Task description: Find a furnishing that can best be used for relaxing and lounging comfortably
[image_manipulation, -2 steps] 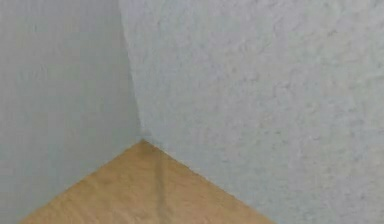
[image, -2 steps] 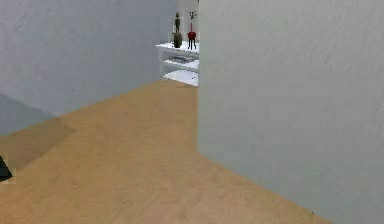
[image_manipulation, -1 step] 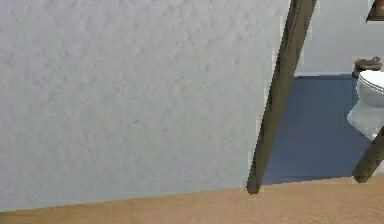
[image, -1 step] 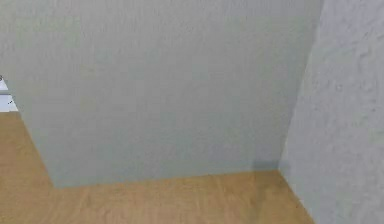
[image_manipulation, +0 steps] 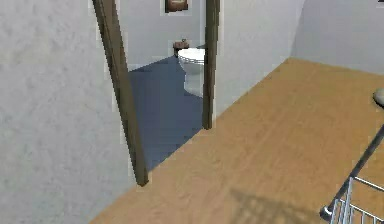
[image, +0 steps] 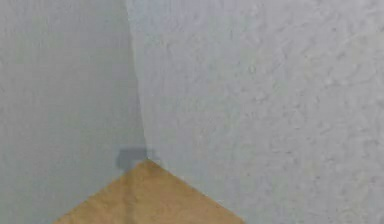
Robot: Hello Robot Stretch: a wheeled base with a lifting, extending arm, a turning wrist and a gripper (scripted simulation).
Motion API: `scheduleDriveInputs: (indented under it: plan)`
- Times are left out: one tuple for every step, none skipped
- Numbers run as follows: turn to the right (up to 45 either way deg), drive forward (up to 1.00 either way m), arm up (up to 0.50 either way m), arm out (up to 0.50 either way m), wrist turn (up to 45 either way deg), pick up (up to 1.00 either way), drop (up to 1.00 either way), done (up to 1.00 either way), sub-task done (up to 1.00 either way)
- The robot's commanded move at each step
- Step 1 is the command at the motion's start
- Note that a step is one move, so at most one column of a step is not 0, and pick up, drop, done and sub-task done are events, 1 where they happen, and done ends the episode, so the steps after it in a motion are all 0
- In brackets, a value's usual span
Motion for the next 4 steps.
scheduleDriveInputs:
  plan:
    - [36.0,0.0,0.0,0.0,0.0,0.0,0.0,0.0,0.0]
    - [0.0,0.15,0.0,0.0,0.0,0.0,0.0,0.0,0.0]
    - [-45.0,0.0,0.0,0.0,0.0,0.0,0.0,0.0,0.0]
    - [-45.0,0.0,0.0,0.0,0.0,0.0,0.0,0.0,0.0]
